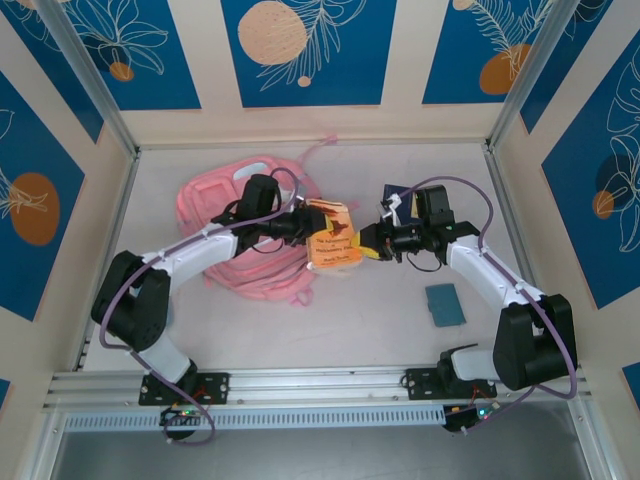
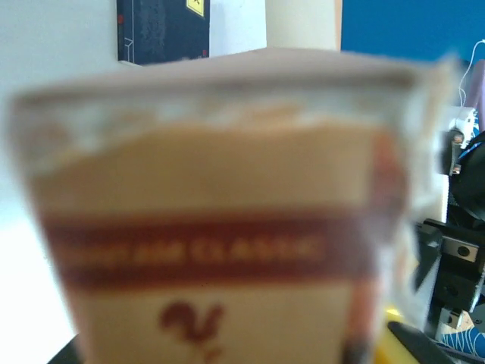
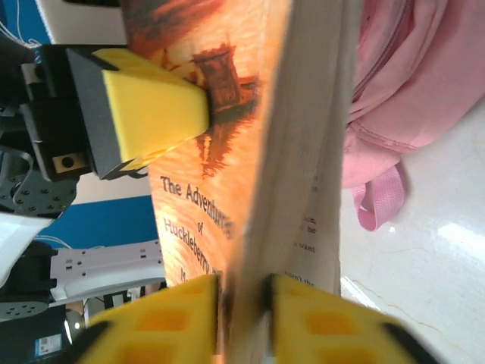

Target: Pack the student bag

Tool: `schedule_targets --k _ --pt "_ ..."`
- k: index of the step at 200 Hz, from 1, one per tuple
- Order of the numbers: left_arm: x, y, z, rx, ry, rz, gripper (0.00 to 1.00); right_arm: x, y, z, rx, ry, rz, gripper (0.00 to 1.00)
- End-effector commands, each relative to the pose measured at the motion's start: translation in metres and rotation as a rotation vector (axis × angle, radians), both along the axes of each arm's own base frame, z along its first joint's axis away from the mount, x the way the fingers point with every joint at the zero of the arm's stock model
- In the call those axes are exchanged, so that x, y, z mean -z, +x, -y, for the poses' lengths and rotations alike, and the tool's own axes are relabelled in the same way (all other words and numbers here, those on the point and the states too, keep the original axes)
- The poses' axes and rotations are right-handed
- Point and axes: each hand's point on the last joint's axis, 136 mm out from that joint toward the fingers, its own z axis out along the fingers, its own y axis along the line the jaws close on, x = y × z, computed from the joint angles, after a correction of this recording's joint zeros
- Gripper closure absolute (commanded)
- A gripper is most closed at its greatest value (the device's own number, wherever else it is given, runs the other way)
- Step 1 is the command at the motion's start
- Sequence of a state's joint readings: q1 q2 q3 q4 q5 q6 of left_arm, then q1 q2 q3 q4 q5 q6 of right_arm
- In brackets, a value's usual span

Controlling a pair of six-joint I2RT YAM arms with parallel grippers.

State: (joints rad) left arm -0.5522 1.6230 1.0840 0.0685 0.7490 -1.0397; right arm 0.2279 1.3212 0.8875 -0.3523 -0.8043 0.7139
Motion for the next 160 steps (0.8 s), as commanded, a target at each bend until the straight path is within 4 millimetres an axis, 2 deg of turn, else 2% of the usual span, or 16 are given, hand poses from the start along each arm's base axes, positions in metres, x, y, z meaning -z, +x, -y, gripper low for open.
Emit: schedule_targets --k 1,8,24,61,84,109,137,160 --pt "-0.022 0.004 -0.006 -0.034 -0.005 0.067 0.83 -0.012 0.0 0.004 0.051 0.001 -0.001 0.37" --pt "-0.026 0.007 -0.01 -0.052 -0.004 0.075 0.85 -0.012 0.001 0.004 0.069 0.007 -0.01 0.29" --pt "-0.036 0.018 -0.02 -0.108 0.002 0.097 0.87 -0.013 0.004 0.001 0.119 0.02 -0.035 0.2" --pt "-0.069 0.043 -0.044 -0.274 -0.01 0.151 0.87 -0.023 0.008 -0.006 0.263 0.107 -0.087 0.09" --pt "-0.094 0.053 -0.049 -0.346 -0.054 0.176 0.87 -0.034 0.008 -0.019 0.3 0.191 -0.121 0.07" --pt "-0.116 0.059 -0.054 -0.422 -0.114 0.182 0.85 -0.059 0.011 -0.038 0.316 0.298 -0.1 0.04" --pt "-0.128 0.063 -0.062 -0.492 -0.155 0.173 0.85 -0.082 0.018 -0.055 0.358 0.367 -0.06 0.03" --pt "-0.133 0.064 -0.065 -0.523 -0.184 0.149 0.85 -0.09 0.025 -0.07 0.378 0.388 -0.049 0.03"
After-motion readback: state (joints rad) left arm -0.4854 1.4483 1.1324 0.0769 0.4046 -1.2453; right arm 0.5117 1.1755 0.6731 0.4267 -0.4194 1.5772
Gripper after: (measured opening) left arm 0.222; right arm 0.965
